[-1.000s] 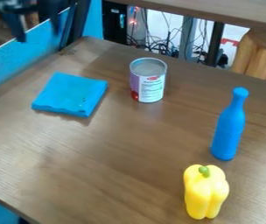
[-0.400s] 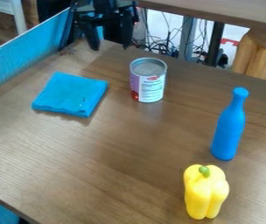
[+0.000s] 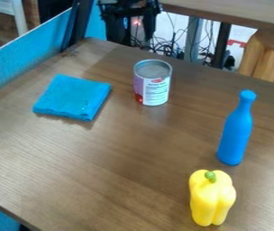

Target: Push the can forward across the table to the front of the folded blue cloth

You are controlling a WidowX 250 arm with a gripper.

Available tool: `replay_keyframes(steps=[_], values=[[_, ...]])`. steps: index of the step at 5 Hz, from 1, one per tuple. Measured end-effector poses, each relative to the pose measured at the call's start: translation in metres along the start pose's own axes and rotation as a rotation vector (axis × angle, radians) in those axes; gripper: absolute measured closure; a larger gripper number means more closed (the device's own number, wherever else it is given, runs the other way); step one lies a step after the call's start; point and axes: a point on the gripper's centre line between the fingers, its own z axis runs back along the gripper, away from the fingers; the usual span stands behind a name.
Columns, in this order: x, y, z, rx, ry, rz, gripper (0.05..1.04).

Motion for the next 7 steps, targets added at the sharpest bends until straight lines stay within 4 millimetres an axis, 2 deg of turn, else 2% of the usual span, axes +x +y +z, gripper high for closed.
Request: replay_keyframes(steps=[1, 2, 4, 5, 7], values=[[0.012, -0.022, -0.015, -0.008, -0.02, -0.061, 0.082], [0.015, -0.021, -0.039, 0.021, -0.018, -0.065, 0.082], [0.023, -0.029, -0.054, 0.027, -0.075, -0.063, 0.082], [0.021, -0.035, -0.062, 0.023, -0.085, -0.054, 0.082], [-0.008, -0.016, -0.099, 0.079, -0.004, -0.054, 0.083]])
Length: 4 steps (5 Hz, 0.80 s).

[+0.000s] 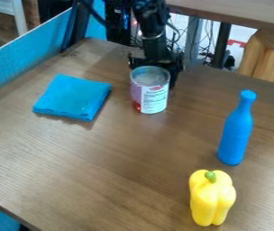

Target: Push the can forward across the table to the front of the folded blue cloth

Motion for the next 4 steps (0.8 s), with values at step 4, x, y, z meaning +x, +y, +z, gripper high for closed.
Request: replay_keyframes(steps=[4], values=[[-0.065, 0.03, 0.056, 0.007, 0.002, -0.105, 0.082]])
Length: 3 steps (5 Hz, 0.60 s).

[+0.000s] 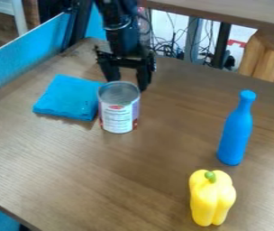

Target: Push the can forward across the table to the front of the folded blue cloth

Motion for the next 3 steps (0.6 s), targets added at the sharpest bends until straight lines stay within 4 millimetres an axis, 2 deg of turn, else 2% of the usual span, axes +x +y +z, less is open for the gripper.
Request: replay_keyframes(steps=[2, 3], values=[[-0.045, 0.025, 0.002, 0.029, 0.038, -0.032, 0.082], [-0.06, 0.028, 0.012, 0.024, 0.043, -0.051, 0.083]])
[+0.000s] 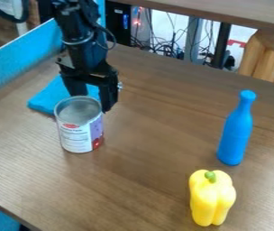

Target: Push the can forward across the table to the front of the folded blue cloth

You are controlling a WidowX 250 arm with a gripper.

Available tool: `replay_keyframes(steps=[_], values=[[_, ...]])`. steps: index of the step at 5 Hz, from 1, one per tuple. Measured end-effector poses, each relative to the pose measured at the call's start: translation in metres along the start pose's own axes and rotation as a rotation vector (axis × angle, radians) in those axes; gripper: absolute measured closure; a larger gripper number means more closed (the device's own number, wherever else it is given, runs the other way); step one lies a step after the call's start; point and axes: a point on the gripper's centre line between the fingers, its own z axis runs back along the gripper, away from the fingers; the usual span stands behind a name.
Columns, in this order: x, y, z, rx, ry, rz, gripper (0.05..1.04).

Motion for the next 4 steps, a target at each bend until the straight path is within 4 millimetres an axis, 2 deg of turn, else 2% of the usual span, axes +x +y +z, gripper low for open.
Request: replay_keyframes(steps=[2, 3, 4], values=[[-0.035, 0.004, 0.025, -0.036, 0.016, -0.006, 0.083], [-0.029, 0.009, 0.044, -0.082, 0.015, 0.067, 0.083], [-0.004, 0.034, 0.101, -0.108, 0.018, 0.252, 0.083]])
